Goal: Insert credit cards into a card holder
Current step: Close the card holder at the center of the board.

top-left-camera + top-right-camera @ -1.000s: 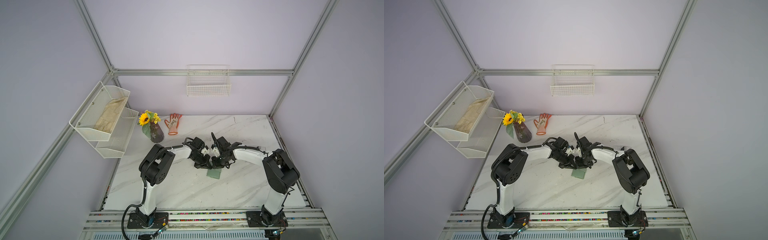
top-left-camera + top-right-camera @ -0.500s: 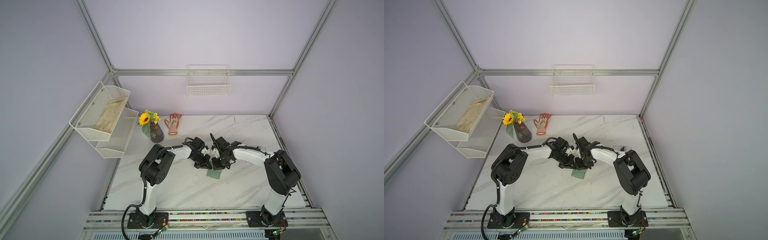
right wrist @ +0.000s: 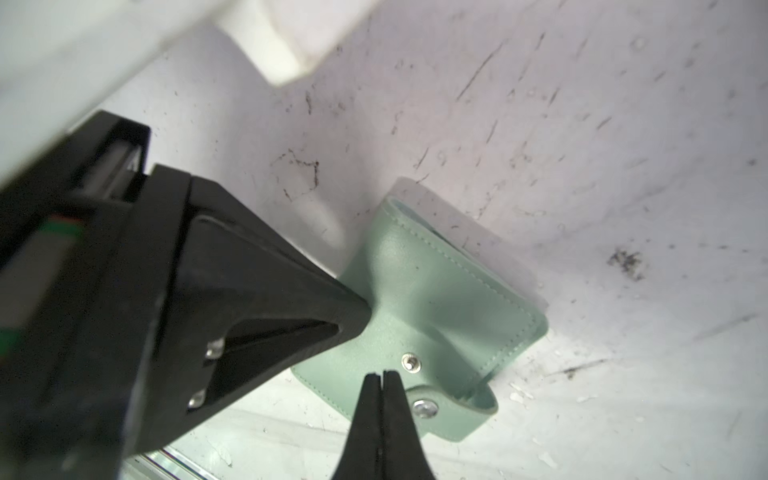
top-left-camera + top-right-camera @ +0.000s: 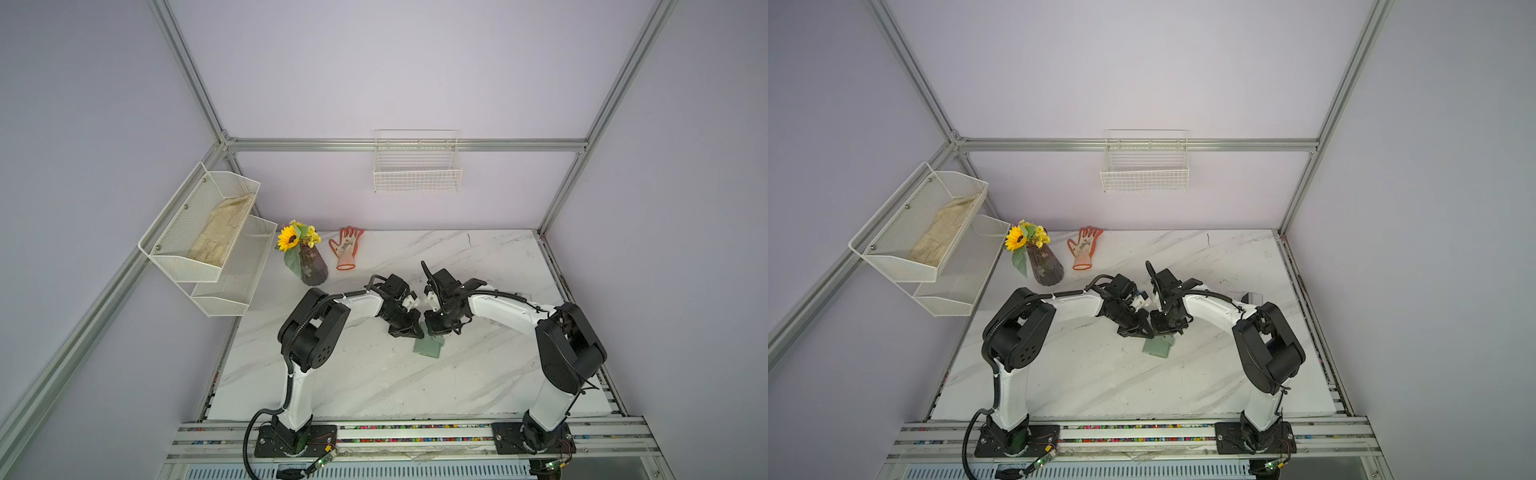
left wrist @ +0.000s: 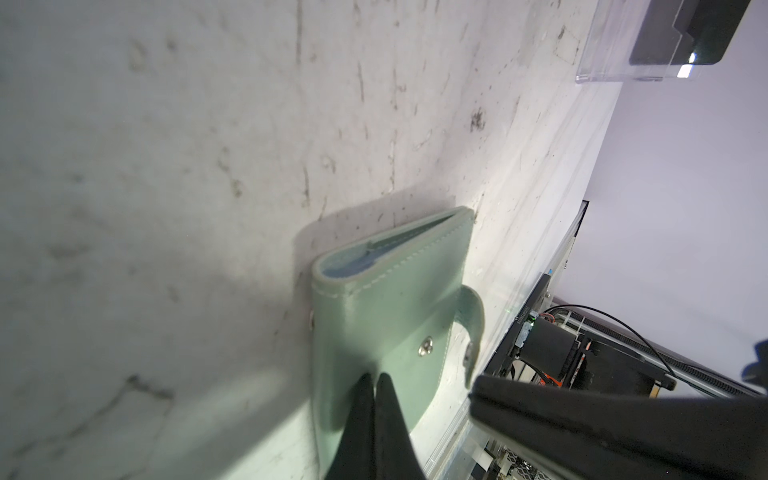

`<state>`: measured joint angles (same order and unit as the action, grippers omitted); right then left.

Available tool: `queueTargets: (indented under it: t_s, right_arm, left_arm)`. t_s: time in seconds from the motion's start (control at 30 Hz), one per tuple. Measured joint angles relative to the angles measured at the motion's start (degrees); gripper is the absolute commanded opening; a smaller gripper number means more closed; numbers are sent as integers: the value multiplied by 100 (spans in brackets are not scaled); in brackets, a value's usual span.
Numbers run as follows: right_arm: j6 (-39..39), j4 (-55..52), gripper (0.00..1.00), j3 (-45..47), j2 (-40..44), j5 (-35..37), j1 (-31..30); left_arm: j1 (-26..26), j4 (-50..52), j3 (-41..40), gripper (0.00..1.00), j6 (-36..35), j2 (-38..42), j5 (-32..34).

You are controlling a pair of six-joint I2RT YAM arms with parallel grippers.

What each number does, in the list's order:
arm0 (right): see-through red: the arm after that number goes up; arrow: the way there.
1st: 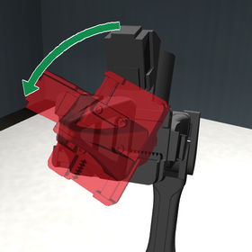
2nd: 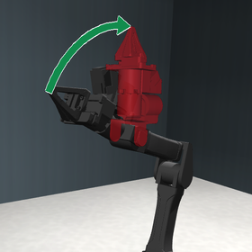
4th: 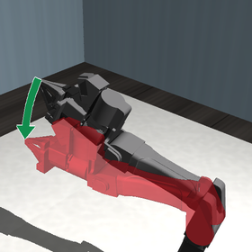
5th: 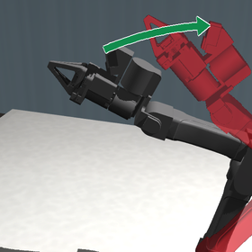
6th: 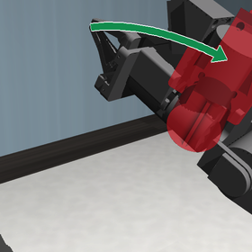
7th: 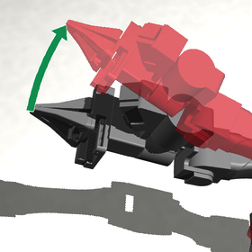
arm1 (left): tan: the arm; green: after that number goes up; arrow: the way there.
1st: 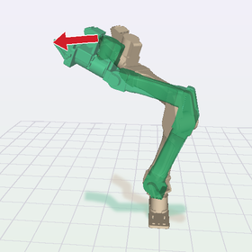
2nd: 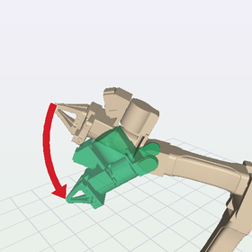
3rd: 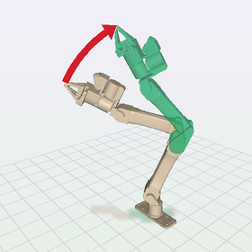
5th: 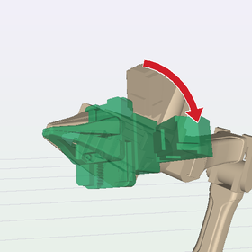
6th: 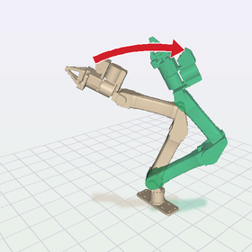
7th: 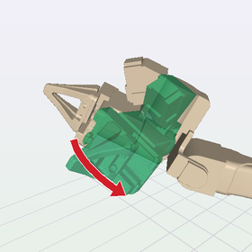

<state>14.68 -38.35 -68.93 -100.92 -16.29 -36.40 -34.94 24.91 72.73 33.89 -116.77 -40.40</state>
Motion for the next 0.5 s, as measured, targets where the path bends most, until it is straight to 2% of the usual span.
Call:
queueTargets:
  t_s: [0.13,0.5]
  right_arm:
    - [24,-63,17,-11,4,197,0]
    - [251,-476,23,-306,264,1012,-55]
  left_arm:
    - [0,0,0,2,0,0,0]
    - [0,0,0,2,0,0,0]
